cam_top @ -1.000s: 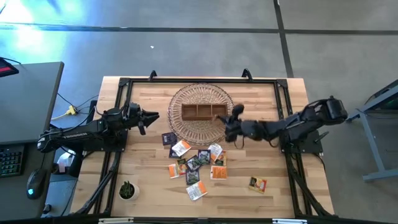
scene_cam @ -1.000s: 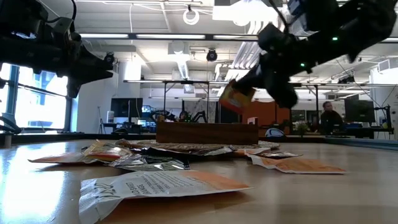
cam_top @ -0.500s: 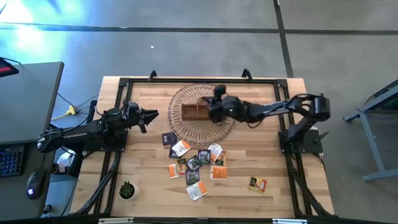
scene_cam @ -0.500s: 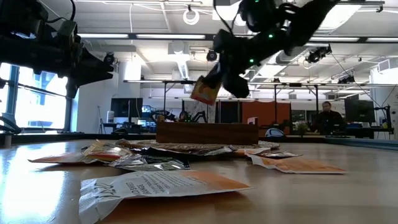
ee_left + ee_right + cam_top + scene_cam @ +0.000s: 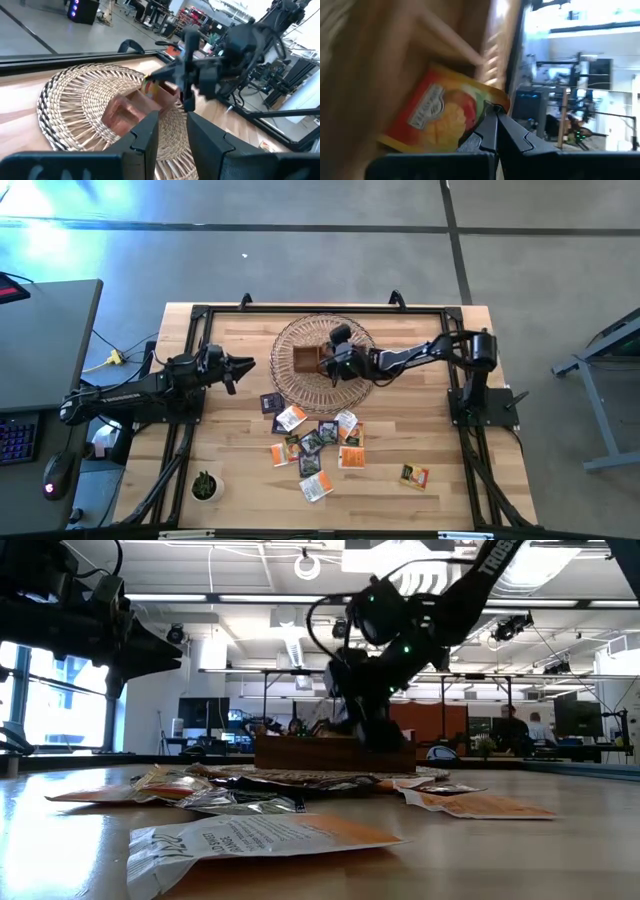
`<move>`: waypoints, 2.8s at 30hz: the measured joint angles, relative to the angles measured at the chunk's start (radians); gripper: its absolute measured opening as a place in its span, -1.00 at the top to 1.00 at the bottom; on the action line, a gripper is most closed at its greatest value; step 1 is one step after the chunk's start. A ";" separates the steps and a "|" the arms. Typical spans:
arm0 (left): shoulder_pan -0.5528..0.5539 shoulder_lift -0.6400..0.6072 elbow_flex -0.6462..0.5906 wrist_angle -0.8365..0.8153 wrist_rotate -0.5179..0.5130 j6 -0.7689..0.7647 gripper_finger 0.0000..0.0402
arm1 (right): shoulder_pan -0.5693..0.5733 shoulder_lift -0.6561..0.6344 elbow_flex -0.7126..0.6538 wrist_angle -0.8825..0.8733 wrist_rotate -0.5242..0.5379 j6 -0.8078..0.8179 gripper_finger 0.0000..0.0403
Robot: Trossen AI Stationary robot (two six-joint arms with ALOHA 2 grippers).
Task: Pick & Place Tea
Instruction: Put the orange tea bag into the middle section of the wooden organizer
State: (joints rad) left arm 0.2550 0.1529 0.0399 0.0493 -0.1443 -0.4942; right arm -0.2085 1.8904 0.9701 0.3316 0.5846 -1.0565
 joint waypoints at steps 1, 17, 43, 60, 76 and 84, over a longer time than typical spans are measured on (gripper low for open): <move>0.000 0.000 0.000 0.000 -0.002 0.000 0.50 | 0.000 -0.001 0.000 0.007 -0.010 -0.001 1.00; 0.000 0.000 0.000 0.000 0.000 0.001 0.50 | 0.019 -0.006 0.004 0.037 0.008 0.007 0.59; 0.000 0.000 0.000 -0.012 0.013 -0.001 0.50 | 0.380 -0.457 0.003 -0.856 -0.034 0.847 0.49; 0.000 0.000 0.000 -0.014 0.025 -0.090 0.50 | 0.920 -0.475 0.003 -1.258 -0.490 1.798 0.49; 0.000 0.000 0.000 -0.023 0.049 -0.091 0.50 | 0.959 -0.247 0.003 -1.136 -0.540 1.559 0.47; 0.000 0.000 0.000 -0.023 0.050 -0.091 0.50 | 0.906 -0.246 0.003 -1.104 -0.643 1.358 0.34</move>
State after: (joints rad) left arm 0.2550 0.1529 0.0399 0.0266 -0.0944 -0.5853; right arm 0.6973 1.6447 0.9730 -0.7727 -0.0585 0.3011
